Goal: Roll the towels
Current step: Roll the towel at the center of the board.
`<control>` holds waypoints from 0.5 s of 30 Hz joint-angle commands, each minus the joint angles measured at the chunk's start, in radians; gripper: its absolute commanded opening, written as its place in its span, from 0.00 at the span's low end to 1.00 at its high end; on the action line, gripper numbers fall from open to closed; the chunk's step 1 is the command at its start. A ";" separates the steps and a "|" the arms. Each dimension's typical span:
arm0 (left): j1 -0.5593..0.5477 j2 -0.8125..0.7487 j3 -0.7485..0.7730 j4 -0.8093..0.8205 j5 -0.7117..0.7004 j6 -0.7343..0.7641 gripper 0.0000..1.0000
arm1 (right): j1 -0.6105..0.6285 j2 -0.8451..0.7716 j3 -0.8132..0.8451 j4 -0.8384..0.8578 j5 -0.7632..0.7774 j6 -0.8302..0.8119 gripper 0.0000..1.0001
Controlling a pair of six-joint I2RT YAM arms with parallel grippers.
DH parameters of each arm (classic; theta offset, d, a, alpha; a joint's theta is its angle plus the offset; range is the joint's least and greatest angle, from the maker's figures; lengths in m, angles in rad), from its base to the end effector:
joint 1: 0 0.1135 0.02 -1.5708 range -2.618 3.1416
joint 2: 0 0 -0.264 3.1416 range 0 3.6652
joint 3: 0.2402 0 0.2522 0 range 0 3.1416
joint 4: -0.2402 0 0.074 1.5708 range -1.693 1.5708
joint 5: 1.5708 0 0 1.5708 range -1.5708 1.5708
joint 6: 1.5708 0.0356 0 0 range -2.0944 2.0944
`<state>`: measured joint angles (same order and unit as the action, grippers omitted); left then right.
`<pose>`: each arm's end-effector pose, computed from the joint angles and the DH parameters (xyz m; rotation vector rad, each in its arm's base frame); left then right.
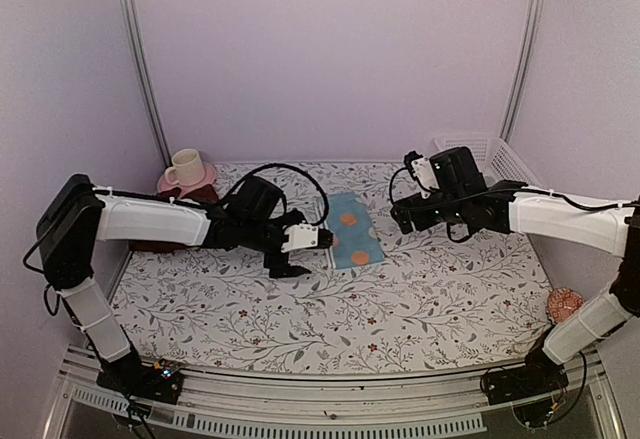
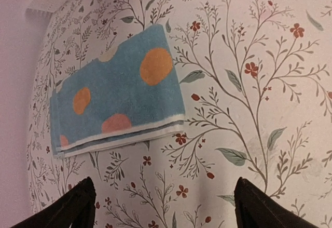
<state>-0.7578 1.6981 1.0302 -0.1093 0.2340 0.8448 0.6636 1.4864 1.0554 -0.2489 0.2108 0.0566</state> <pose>0.2561 -0.2537 0.1946 1.7535 1.5388 -0.2312 0.2645 0.1974 0.2603 -0.5601 2.1662 0.1547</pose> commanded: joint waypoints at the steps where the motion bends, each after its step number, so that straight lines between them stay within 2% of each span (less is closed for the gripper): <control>1: -0.069 0.112 0.088 0.031 -0.148 0.070 0.91 | -0.010 -0.105 -0.066 0.062 0.024 0.053 0.99; 4: -0.091 0.197 0.150 0.031 -0.202 0.084 0.85 | -0.011 -0.154 -0.092 0.064 0.028 0.065 0.99; 9: -0.104 0.312 0.223 0.022 -0.215 0.106 0.76 | -0.011 -0.219 -0.130 0.064 0.019 0.088 0.99; 15: -0.131 0.384 0.249 0.026 -0.255 0.121 0.72 | -0.011 -0.259 -0.168 0.058 0.024 0.100 0.99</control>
<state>-0.8577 2.0411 1.2507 -0.0826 0.0147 0.9424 0.6586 1.2591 0.9173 -0.2020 0.2260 0.1318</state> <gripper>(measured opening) 0.734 0.989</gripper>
